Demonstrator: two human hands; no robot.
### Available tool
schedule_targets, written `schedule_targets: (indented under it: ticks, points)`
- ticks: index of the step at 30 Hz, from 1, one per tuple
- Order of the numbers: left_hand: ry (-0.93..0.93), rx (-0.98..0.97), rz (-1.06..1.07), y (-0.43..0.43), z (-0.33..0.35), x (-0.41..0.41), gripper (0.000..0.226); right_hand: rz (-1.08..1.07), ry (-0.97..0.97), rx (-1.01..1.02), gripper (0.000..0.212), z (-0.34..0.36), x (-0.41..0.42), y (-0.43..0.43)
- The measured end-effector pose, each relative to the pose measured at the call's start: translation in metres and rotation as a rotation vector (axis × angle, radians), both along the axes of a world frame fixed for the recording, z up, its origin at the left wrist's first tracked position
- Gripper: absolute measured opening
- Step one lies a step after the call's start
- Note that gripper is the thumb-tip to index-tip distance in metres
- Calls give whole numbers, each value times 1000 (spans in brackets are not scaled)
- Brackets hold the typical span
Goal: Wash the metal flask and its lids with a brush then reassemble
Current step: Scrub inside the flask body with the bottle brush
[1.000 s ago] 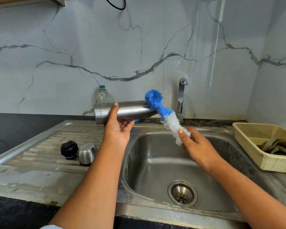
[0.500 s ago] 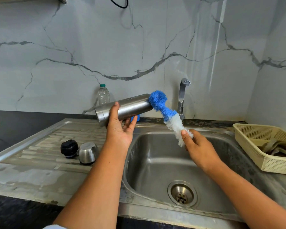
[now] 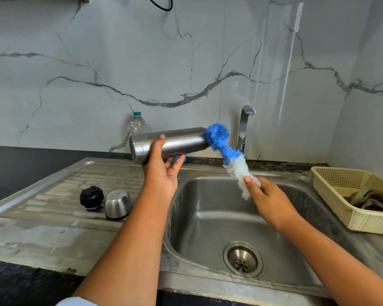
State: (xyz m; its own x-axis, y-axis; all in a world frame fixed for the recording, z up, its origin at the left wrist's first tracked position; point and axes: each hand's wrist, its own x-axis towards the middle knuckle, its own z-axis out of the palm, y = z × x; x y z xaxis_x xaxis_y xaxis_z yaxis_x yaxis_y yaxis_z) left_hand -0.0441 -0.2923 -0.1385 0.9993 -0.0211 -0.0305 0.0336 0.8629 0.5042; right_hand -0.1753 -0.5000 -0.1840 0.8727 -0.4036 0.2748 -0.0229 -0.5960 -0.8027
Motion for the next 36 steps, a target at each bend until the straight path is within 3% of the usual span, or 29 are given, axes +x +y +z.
schedule_targets:
  ticks: [3, 7, 11, 14, 21, 25, 30, 36]
  points:
    - [-17, -3, -35, 1, -2, -4, 65, 26, -23, 22, 35, 0, 3, 8]
    - [-32, 146, -71, -18, -2, -10, 51, -5, -43, 91, 39, 6, 9, 10]
    - [-34, 50, -2, -5, -2, -1, 58, 47, 6, 101, 35, 3, 0, 3]
    - [-47, 94, -29, -9, -6, -5, 58, 61, 8, 123, 37, 6, 3, 9]
    - [-64, 30, 56, -2, 0, -2, 57, 113, 55, 87, 39, 8, -1, 11]
    - [-79, 132, -10, -15, -2, -10, 54, 74, 8, 48, 36, 15, 3, 16]
    - [-89, 80, 53, -2, 2, -1, 54, 107, 65, 1, 42, 10, -5, 13]
    - [-100, 169, 16, -12, 1, -8, 46, 68, 24, -4, 42, 15, 1, 17]
